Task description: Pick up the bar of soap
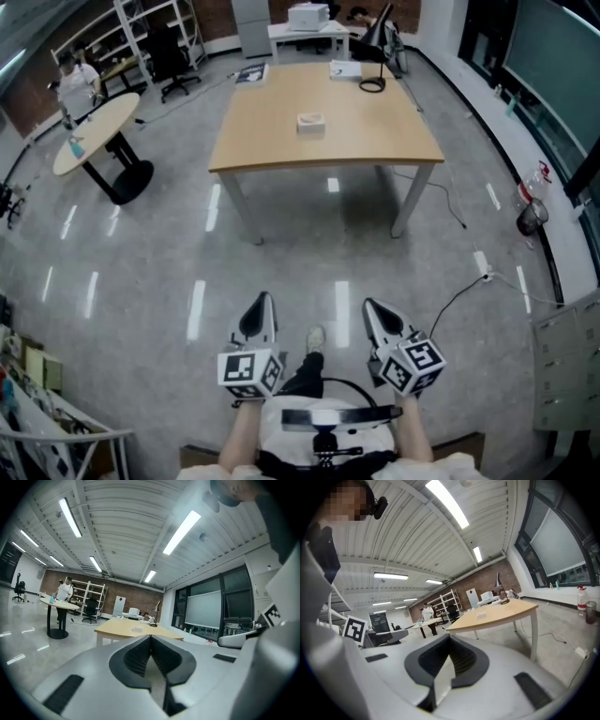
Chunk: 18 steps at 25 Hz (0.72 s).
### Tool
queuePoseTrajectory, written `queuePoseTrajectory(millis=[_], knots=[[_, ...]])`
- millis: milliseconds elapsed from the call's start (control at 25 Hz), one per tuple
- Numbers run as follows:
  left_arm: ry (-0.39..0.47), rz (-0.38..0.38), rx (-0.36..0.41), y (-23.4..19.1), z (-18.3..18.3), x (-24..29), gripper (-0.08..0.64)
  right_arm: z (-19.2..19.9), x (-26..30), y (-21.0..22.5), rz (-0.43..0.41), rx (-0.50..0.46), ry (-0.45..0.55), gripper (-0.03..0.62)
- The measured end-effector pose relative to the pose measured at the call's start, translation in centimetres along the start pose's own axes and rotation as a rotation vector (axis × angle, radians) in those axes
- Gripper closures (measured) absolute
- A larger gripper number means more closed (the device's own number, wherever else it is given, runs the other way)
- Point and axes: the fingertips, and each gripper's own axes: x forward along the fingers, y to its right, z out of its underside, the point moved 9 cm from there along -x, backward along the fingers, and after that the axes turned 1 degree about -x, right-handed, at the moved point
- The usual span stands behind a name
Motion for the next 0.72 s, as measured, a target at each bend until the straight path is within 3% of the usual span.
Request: queuePoseTrajectory(millis=[200,360,720], knots=[[0.024,-0.005,-0.026,-4.0,-3.4,11.5,0.548,-5.7,10.6,4.7,-0.017,-0.009,0.015,0.581],[0.033,0.013,-0.028,-6.8,-5.2,19.5,0.548,-8.7,17.7,8.2,0.022,-0.037,0.028,0.581],[0.028,0.036,-0.028,-9.6,-7.7,31.1,0.548,-12.0,27.8,14.3,0.035,-0.008,0.032,0.583]])
